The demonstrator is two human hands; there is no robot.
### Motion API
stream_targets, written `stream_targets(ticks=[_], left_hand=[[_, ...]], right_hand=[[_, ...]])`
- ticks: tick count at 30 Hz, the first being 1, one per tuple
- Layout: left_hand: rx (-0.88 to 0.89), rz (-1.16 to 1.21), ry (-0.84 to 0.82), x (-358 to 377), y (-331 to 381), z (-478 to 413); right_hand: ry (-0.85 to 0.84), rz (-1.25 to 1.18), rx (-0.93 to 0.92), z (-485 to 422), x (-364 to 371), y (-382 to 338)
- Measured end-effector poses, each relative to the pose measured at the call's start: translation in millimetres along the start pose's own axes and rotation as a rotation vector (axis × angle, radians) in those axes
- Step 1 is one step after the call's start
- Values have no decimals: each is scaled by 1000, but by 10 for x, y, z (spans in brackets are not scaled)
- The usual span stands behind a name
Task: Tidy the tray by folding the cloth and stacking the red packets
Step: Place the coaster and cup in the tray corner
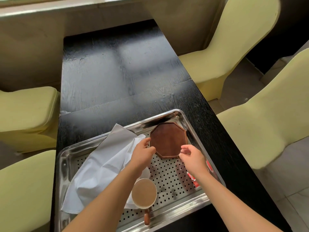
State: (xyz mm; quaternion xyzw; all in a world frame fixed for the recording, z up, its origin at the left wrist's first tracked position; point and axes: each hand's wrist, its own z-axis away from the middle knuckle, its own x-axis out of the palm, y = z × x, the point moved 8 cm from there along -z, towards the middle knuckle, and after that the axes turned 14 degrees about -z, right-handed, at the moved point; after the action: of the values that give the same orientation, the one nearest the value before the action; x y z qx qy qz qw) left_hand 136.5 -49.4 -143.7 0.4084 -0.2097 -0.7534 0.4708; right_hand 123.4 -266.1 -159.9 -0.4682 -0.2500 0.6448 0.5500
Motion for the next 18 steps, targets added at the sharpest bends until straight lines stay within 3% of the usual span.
stream_targets(ticks=[11,15,18], left_hand=[[126,-152,172,-316,-377,682],[141,-103,268,-398,-714,1030],[148,-196,379,-418,-1090,1321]], right_hand=[[-171,9,-89,982,402,-52],[-285,200,-194,1389,573,-12],[-313,373,-245,1578,729,99]])
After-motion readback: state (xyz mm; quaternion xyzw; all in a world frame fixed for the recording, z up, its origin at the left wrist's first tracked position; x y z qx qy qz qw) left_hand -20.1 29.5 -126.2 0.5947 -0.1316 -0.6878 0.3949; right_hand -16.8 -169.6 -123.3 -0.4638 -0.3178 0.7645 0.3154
